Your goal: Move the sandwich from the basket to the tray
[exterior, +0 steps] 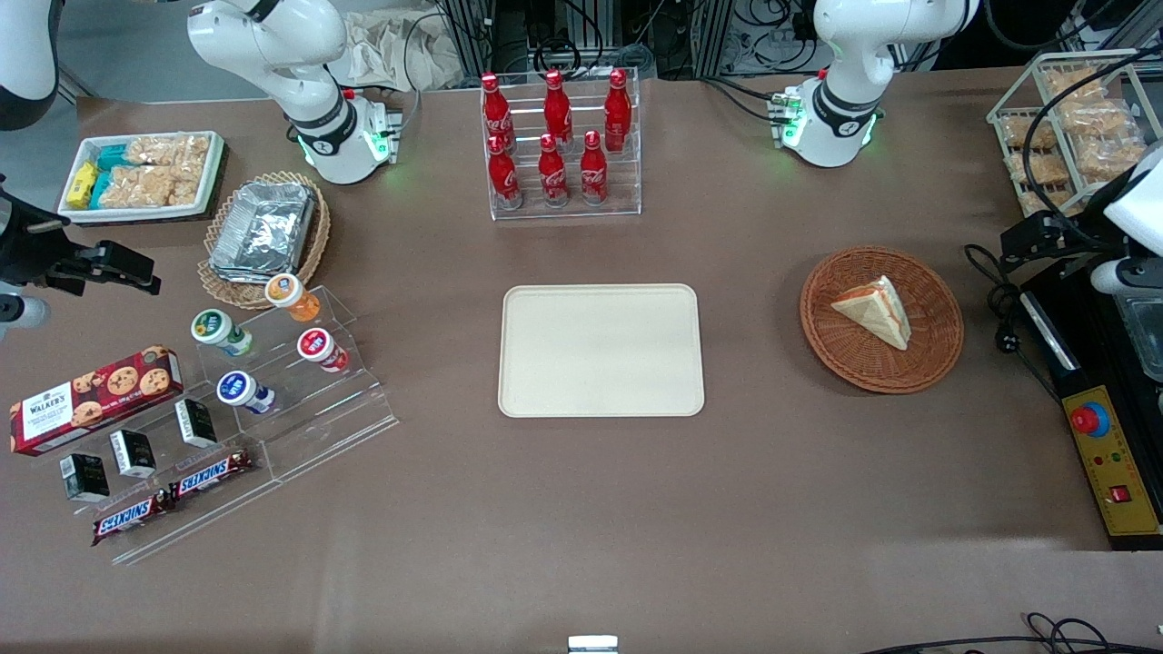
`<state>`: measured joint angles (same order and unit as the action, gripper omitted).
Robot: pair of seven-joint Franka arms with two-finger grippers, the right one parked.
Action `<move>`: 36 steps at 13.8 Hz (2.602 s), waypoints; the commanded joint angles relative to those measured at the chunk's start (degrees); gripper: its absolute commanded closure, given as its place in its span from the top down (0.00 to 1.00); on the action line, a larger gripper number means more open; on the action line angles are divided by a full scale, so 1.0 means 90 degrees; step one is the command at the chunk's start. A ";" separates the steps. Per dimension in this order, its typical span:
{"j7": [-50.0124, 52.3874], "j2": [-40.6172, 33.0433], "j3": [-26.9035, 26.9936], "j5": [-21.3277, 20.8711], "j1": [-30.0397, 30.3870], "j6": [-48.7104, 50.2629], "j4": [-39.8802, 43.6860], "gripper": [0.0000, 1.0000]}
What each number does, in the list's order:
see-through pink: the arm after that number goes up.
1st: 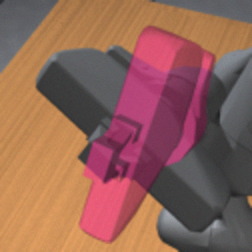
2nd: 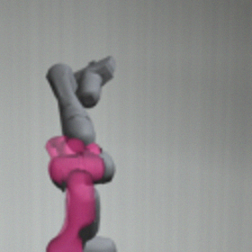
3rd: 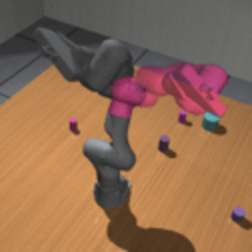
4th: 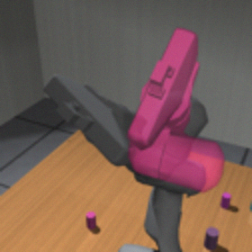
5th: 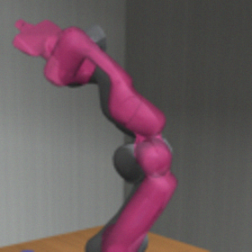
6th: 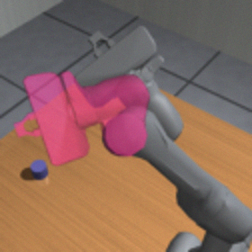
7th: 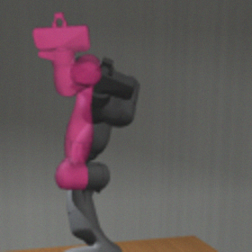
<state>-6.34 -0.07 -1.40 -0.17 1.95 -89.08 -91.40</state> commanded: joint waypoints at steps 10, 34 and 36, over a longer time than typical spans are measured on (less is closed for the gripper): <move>-0.0008 -0.0177 -0.0020 -0.0060 -0.0012 0.0504 -0.0009 1.00; 0.4677 -0.1019 0.0077 0.0848 0.0086 -0.2717 -0.4638 1.00; 0.5030 -0.0775 0.0174 0.1159 0.0086 -0.3370 -0.4940 1.00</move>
<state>35.39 -9.08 -0.49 7.69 2.57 -114.76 -133.65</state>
